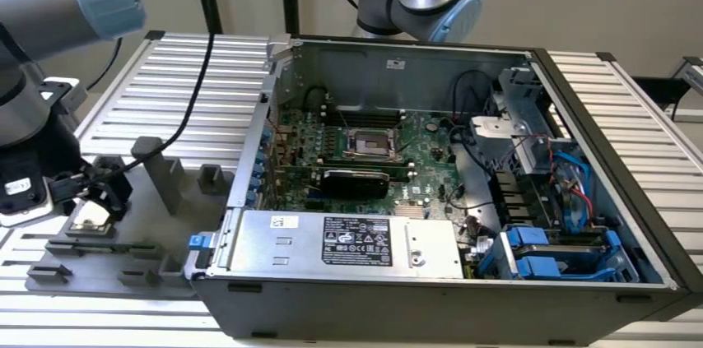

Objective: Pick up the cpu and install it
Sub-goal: 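Pick up the cpu and move it towards the insertion slot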

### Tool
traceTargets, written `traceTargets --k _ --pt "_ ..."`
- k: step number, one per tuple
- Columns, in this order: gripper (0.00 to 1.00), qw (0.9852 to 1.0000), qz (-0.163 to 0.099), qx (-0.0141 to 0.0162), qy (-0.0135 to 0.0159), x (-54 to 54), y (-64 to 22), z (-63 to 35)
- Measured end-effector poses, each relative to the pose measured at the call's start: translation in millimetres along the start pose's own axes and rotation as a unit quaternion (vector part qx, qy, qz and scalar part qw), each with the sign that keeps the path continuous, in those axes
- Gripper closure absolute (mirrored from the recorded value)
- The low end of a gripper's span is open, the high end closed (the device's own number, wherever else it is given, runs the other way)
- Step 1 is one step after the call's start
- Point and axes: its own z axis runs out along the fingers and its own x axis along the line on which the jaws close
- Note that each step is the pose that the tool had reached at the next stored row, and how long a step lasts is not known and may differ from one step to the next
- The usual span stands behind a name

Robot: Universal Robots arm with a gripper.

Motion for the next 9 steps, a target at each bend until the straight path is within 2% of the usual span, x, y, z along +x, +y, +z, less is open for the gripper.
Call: traceTargets --k 3,7,9 --pt "0.23 1.0000 0.000 -0.0001 -0.0018 1.7 4.6 4.9" --pt "0.23 1.0000 0.000 -0.0006 -0.0071 11.5 5.7 8.1" --pt "0.23 1.0000 0.000 -0.0006 -0.0077 11.9 5.7 9.9"
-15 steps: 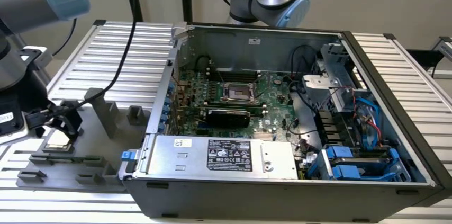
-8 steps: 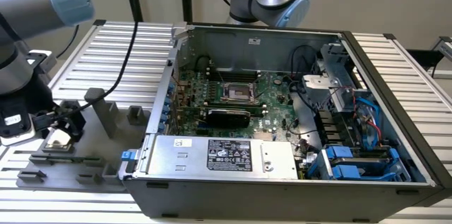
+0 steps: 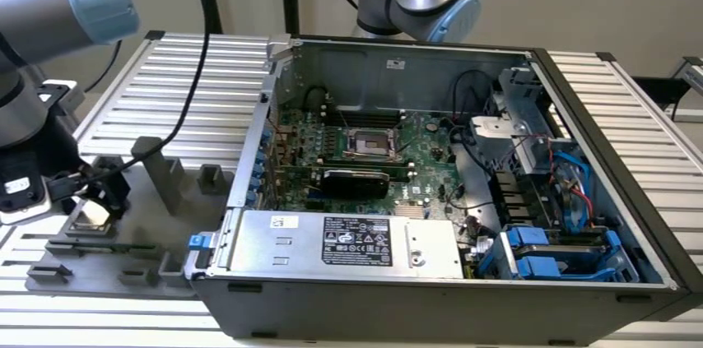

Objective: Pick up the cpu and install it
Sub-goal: 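Pick up the cpu and move it towards the insertion slot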

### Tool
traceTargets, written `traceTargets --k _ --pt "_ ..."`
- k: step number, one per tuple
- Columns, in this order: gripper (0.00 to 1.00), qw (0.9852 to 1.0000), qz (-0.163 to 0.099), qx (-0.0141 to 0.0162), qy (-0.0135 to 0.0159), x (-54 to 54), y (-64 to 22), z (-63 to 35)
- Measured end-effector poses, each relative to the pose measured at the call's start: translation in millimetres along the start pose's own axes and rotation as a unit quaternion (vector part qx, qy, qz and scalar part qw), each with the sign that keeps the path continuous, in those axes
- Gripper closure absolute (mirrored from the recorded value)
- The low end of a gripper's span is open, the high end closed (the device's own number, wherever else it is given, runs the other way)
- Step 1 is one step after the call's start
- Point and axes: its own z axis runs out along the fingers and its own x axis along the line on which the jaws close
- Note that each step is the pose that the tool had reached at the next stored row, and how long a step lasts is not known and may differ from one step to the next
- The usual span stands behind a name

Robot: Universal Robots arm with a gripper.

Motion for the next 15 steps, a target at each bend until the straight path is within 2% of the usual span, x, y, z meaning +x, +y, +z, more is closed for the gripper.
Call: traceTargets --k 4,15 --pt "0.23 1.0000 0.000 0.0001 -0.0006 0.4 0.9 4.7" --pt "0.23 0.9999 0.015 0.0004 -0.0014 3.7 2.4 6.3"
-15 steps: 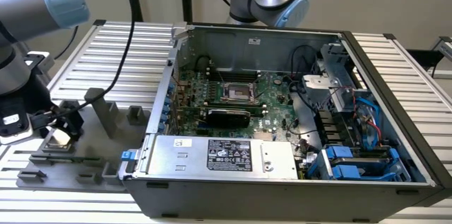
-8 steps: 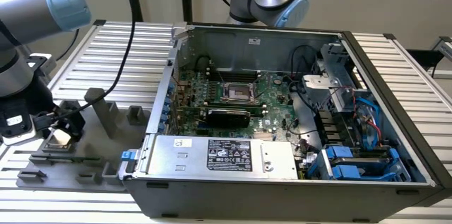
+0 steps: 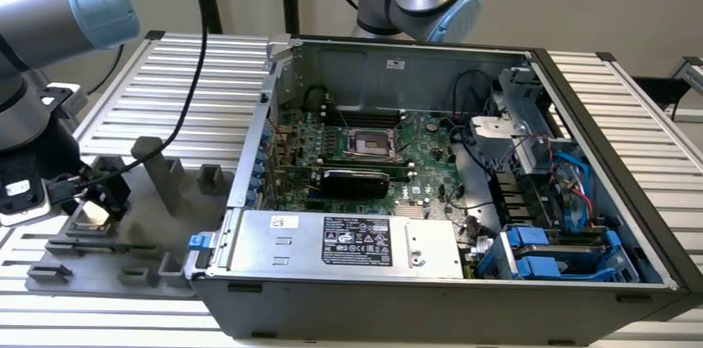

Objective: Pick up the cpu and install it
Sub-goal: 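Pick up the cpu and move it towards the insertion slot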

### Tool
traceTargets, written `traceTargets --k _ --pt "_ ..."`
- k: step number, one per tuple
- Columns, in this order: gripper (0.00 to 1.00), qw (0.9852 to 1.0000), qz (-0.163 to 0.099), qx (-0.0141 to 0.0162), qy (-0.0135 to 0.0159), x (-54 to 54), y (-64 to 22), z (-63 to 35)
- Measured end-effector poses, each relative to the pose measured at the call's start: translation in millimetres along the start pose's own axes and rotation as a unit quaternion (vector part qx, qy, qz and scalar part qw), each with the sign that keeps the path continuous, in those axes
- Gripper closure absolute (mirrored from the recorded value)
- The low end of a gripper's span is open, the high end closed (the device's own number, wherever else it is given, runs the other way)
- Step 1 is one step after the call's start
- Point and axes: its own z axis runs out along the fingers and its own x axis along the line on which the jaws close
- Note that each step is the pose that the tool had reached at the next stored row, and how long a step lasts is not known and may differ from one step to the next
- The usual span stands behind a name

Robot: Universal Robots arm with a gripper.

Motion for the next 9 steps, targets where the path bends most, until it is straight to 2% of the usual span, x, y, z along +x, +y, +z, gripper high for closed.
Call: traceTargets --k 9 --pt "0.25 1.0000 0.000 0.0001 0.0001 2.5 0.3 0.9"
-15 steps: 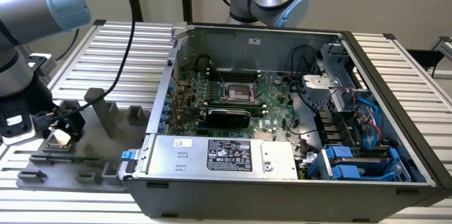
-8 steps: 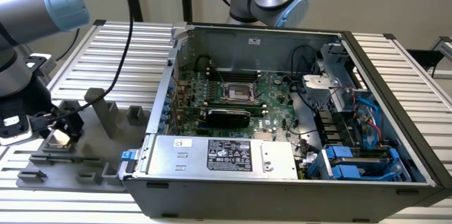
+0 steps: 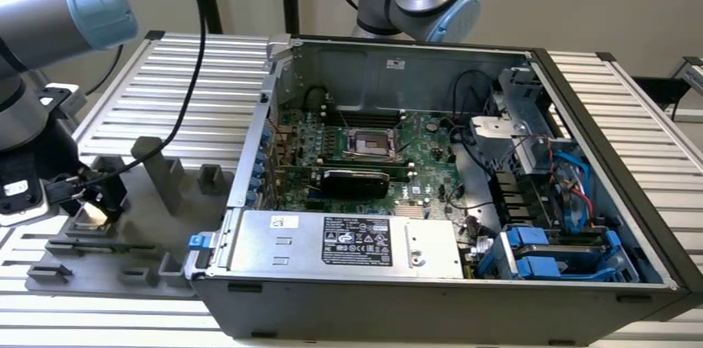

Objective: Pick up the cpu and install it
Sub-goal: 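Pick up the cpu and move it towards the insertion slot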

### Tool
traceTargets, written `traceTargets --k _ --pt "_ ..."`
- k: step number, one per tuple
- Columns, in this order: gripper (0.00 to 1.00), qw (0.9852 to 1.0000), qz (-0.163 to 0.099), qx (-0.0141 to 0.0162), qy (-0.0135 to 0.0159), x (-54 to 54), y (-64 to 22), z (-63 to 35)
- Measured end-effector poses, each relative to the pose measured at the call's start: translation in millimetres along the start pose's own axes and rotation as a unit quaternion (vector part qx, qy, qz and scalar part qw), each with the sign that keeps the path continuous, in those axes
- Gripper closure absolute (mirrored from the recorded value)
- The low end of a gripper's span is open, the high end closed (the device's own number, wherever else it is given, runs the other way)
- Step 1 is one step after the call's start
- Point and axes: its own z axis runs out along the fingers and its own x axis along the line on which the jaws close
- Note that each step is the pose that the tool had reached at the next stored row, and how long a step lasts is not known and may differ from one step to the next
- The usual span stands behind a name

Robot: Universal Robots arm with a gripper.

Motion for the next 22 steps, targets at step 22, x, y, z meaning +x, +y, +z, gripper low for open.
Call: traceTargets --k 22 --pt "0.34 1.0000 0.000 0.0000 -0.0001 0.1 1.0 0.2"
